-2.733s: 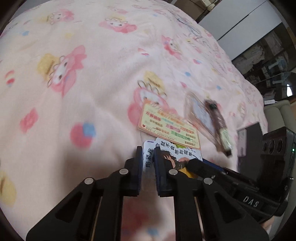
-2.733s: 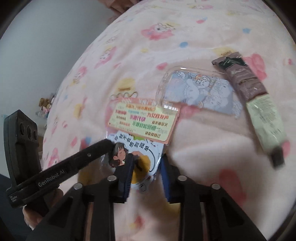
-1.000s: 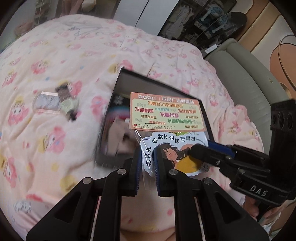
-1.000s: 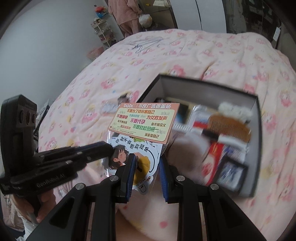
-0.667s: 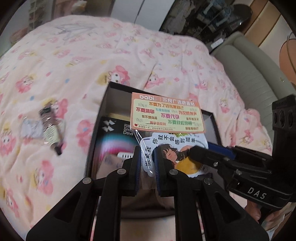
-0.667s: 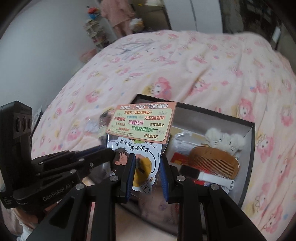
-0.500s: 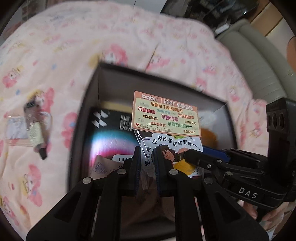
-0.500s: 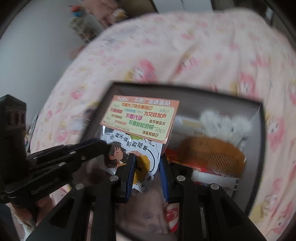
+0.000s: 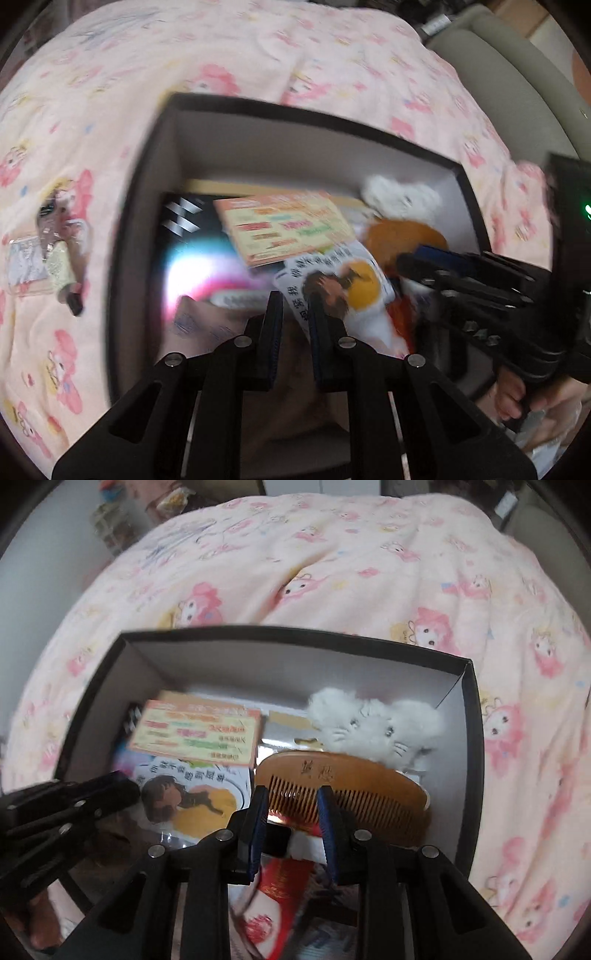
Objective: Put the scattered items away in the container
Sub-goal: 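Lower the sticker card into the box and open both grippers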
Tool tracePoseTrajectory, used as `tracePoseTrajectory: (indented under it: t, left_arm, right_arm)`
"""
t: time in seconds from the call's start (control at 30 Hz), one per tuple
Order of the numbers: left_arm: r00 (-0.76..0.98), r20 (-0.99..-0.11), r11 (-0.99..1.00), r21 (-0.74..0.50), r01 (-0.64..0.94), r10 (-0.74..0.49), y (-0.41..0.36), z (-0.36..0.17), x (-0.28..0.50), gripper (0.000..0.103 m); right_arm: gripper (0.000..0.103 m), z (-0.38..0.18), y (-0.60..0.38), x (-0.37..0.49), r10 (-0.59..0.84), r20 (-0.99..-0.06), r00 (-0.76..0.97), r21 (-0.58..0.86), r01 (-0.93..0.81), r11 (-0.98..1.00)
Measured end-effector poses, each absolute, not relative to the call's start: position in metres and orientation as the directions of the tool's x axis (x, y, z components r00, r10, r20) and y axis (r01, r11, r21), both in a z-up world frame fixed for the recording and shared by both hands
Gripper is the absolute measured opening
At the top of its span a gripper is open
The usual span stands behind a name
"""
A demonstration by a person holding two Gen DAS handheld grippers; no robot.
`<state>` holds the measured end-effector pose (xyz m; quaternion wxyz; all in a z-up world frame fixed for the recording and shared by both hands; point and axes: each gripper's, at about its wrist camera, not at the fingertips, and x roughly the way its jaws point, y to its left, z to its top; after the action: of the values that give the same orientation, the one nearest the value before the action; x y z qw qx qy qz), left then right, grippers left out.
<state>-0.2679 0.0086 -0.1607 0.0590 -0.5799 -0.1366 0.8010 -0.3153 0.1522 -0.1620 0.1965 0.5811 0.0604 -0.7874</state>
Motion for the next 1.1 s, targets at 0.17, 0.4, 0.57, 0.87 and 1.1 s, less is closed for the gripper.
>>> tracePoseTrajectory:
  t: [0.17, 0.4, 0.57, 0.87, 1.1]
  left_arm:
    - [-0.294, -0.939, -0.974, -0.21, 0.086, 0.177, 0.02, -0.149, -0.263, 0.022]
    - [-0.218, -0.963, -0.987, -0.161, -0.003, 0.158, 0.036, -0.158, -0.263, 0.039]
    - [-0.202, -0.978, -0.999, -0.045, -0.004, 0.045, 0.044, -0.178, -0.287, 0.038]
    - [-0.289, -0.944, -0.981, -0.183, 0.066, 0.157, 0.025, -0.161, -0.283, 0.037]
    - [-0.259, -0.953, -0.983, -0.176, 0.059, 0.155, 0.019, -0.178, -0.292, 0.035]
  right_arm:
    - [0.024, -0.169, 0.151, -0.312, -0.252, -0.949, -0.189, 0.161, 0.398, -0.903]
    - [0.033, -0.166, 0.152, -0.302, -0.21, -0.956, -0.207, 0.107, 0.422, -0.9]
    - [0.034, -0.164, 0.157, -0.301, -0.223, -0.953, -0.206, 0.123, 0.413, -0.903]
    - [0.034, -0.156, 0.173, -0.311, -0.291, -0.929, -0.229, 0.208, 0.327, -0.922]
    - [0.034, -0.17, 0.154, -0.315, -0.233, -0.95, -0.207, 0.148, 0.358, -0.922]
